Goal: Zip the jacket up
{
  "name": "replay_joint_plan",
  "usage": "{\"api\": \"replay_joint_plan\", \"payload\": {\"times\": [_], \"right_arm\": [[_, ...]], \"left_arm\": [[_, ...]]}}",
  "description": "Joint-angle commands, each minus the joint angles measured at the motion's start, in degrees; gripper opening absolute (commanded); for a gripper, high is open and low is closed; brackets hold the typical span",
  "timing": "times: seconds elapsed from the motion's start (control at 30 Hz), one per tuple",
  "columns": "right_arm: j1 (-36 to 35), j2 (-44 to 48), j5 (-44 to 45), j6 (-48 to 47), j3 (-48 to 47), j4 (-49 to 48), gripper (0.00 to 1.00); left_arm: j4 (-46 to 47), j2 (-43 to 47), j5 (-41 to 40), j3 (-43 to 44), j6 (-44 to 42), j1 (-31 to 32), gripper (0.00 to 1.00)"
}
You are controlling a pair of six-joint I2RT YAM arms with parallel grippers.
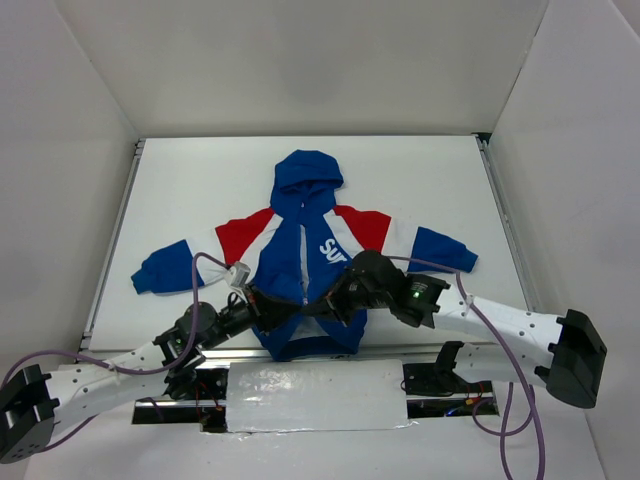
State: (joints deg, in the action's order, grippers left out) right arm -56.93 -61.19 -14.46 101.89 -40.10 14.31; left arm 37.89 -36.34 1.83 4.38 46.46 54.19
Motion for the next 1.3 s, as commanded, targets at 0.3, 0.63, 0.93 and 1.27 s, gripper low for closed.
{"api": "replay_joint_plan", "payload": {"times": [0.3, 0.63, 0.93, 1.27], "right_arm": [[0.15, 2.31, 1.98, 9.03, -1.13, -2.08, 0.01], [0.24, -0.16, 0.22, 7.36, 1.16, -6.56, 0.00], [0.85, -0.34, 1.61, 15.08, 4.24, -9.99, 0.00], [12.08, -4.10, 9.45, 18.35, -4.27, -4.73, 0.00]], "left_arm": [[1.14, 0.30, 1.34, -1.75, -3.39, 0.12, 0.00], [-0.36, 3.64, 1.08, -1.92, -3.30, 0.04, 0.00], [1.75, 2.77, 1.60, -3.41, -2.87, 0.04, 0.00], [2.37, -0.49, 3.71, -4.21, -0.32, 0.65, 0.00]]}}
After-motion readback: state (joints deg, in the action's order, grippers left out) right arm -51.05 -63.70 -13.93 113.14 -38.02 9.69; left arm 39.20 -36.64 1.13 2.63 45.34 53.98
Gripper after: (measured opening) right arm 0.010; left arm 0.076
